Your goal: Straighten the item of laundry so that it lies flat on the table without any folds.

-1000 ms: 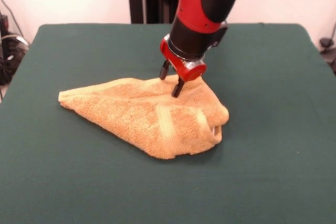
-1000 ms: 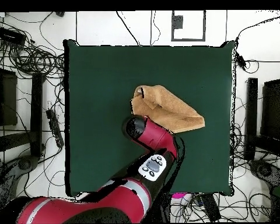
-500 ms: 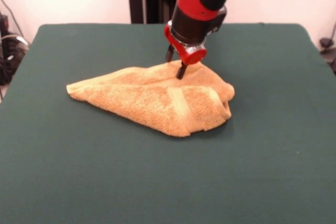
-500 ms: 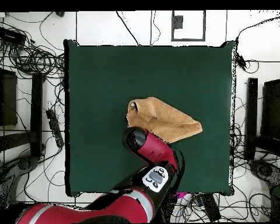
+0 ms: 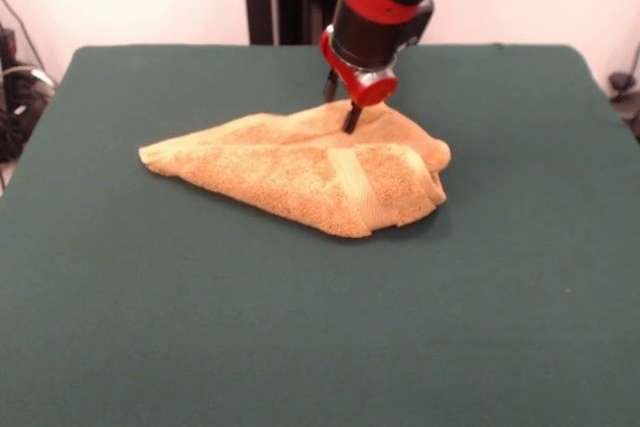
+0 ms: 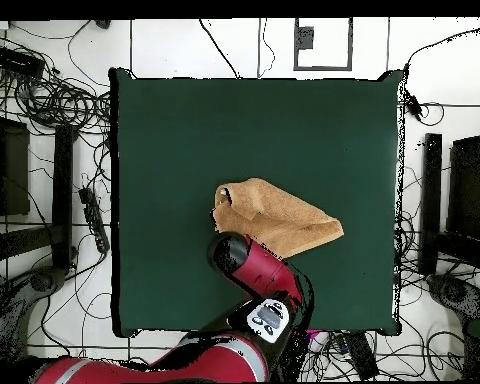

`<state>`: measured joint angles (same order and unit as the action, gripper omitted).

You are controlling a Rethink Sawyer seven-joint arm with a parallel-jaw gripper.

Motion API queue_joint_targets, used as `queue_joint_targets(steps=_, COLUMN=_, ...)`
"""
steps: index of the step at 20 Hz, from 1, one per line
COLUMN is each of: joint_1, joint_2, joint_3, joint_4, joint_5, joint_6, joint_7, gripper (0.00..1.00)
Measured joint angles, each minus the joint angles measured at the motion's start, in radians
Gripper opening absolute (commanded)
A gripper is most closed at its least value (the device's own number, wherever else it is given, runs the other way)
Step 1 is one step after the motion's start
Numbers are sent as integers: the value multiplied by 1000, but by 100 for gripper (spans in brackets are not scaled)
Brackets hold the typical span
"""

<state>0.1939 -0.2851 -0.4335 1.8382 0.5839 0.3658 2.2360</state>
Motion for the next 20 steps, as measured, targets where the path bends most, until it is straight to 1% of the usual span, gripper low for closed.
queue_joint_targets(steps=2, joint_1=-1, joint_2=-8, joint_3=7, joint_4=23, joint_5=0, joint_6=-5, joint_7=0, gripper=100)
queue_joint_targets(steps=4, joint_1=-12, joint_2=-16, joint_3=23, joint_4=41, joint_5=-1, joint_6=-41, joint_7=0, gripper=100)
queue_joint_targets(steps=8, joint_1=-43, joint_2=-40, joint_3=60, joint_4=72, joint_5=-29, joint_6=-122, joint_7=0, gripper=100)
queue_joint_targets(steps=9, joint_1=-51, joint_2=-51, joint_3=72, joint_4=86, joint_5=-50, joint_6=-154, joint_7=0, gripper=100)
queue_joint_targets(steps=12, joint_1=-47, joint_2=-56, joint_3=75, joint_4=96, joint_5=-73, joint_6=-188, joint_7=0, gripper=100)
queue_joint_targets(steps=16, joint_1=-6, joint_2=-63, joint_3=60, joint_4=97, joint_5=-92, joint_6=-212, joint_7=0, gripper=100)
queue_joint_targets(steps=17, joint_1=19, joint_2=-69, joint_3=47, joint_4=94, joint_5=-96, joint_6=-209, joint_7=0, gripper=100)
queue_joint_targets(steps=20, joint_1=74, joint_2=-84, joint_3=10, joint_4=71, joint_5=-108, joint_6=-163, joint_7=0, gripper=100)
